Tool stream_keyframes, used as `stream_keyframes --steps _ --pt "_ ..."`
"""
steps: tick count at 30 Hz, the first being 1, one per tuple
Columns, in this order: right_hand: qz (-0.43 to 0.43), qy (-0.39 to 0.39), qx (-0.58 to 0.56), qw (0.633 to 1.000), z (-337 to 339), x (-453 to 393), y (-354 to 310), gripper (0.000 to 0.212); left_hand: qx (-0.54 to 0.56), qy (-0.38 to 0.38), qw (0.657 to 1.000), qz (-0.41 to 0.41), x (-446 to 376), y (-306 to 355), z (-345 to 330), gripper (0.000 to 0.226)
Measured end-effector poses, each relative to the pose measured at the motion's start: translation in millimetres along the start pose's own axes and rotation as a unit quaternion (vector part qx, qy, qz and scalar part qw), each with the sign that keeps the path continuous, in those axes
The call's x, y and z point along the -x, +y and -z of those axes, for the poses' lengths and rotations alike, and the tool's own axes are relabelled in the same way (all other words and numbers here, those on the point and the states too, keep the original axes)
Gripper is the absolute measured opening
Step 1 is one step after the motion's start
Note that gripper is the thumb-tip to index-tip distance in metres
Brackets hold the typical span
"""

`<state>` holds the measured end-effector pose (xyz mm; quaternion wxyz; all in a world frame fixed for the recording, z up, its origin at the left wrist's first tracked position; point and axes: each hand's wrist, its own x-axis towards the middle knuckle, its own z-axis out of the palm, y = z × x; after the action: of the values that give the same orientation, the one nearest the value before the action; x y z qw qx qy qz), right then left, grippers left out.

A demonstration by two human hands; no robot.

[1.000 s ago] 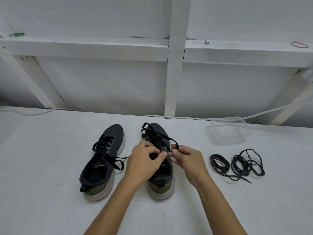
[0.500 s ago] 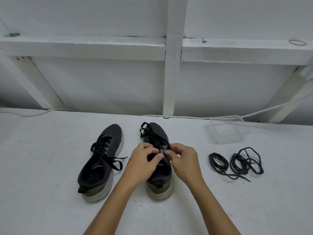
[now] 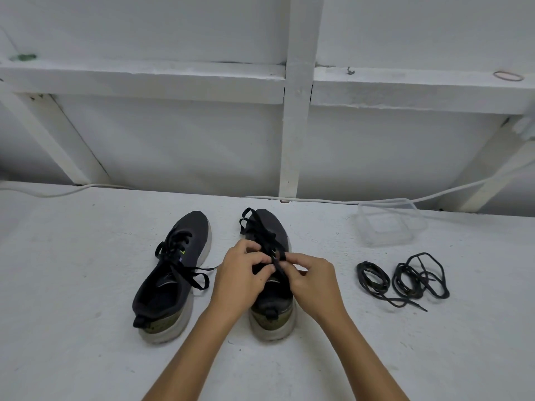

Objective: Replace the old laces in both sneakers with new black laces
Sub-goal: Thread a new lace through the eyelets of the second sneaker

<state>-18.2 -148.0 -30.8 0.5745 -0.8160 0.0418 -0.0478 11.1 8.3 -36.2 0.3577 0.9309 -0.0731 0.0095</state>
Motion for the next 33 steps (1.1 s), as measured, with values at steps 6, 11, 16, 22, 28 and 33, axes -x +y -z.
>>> stream_keyframes --steps 6,11,16,22,28,33 --pt "-0.057 -0.078 -0.082 0.992 -3 12 14 0.043 0.009 0.011 1.0 -0.017 2 0 -4 0.008" --pt "-0.038 -0.103 -0.133 0.985 -3 14 9 0.048 0.032 0.006 0.999 -0.029 4 -1 0 0.005" --pt "-0.034 -0.043 -0.101 0.993 -8 18 7 0.043 0.067 -0.022 0.997 -0.034 2 -6 8 0.007" --pt "-0.022 -0.055 -0.087 0.994 -10 21 10 0.042 0.017 -0.023 0.998 -0.061 4 -5 12 0.01" --pt "-0.031 -0.003 -0.127 0.991 -14 23 16 0.041 -0.007 -0.021 0.997 -0.078 5 -4 7 0.01" --pt "-0.036 -0.007 -0.11 0.993 -14 21 17 0.035 -0.012 -0.02 0.997 -0.068 5 -3 4 0.009"
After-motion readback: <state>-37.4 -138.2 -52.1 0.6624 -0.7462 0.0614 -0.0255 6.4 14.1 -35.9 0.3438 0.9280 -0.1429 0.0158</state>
